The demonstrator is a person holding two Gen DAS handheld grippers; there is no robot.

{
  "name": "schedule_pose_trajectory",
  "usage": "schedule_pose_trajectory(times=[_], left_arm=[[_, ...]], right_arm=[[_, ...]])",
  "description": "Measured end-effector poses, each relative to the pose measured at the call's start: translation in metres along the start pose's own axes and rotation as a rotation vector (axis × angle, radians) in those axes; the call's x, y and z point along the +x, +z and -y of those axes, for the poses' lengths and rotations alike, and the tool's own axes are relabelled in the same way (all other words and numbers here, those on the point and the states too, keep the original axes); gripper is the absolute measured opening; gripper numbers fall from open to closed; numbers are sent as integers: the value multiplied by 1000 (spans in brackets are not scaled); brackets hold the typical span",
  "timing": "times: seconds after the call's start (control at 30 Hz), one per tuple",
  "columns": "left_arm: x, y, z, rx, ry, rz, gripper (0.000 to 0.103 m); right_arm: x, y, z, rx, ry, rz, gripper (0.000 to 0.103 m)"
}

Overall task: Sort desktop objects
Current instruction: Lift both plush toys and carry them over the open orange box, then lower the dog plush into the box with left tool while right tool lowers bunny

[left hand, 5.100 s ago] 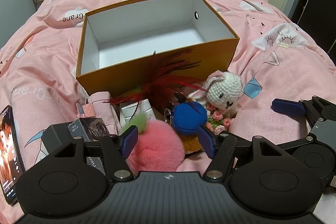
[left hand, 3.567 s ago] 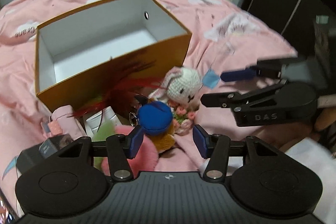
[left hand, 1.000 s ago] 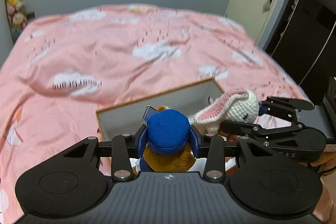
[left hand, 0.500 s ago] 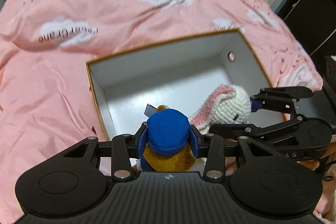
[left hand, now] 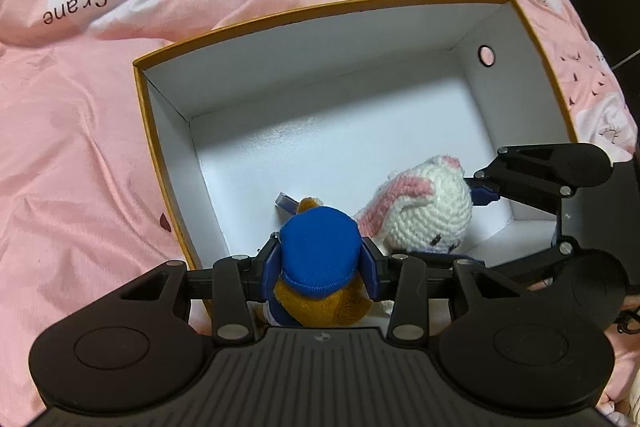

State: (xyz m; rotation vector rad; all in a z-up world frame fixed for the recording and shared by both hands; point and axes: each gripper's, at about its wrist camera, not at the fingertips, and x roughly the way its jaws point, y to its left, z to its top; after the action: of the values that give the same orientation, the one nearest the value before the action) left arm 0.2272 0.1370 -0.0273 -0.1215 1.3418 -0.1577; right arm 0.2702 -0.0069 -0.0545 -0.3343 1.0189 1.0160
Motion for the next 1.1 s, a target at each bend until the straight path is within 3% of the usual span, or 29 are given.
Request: schedule_pose_trajectory(times=[0.5,0.67,0.77,0.9,1.1], left_arm=[[30,28,-1,-3,7,-86,51],[45,35,6,16,83,-137,50],[49,39,7,-10,91,-150,50],[50,42,12,-14,137,-132,53],[34,37,6,-2,125,-58,58]], right_arm=[[20,14,4,10,-33,-45,58],[19,15,5,4,-34,-71,60],[19,14,7,3,-23,-79,61],[19,13,8,6,-17,-86,64],[21,15,9,14,-2,-86,64]])
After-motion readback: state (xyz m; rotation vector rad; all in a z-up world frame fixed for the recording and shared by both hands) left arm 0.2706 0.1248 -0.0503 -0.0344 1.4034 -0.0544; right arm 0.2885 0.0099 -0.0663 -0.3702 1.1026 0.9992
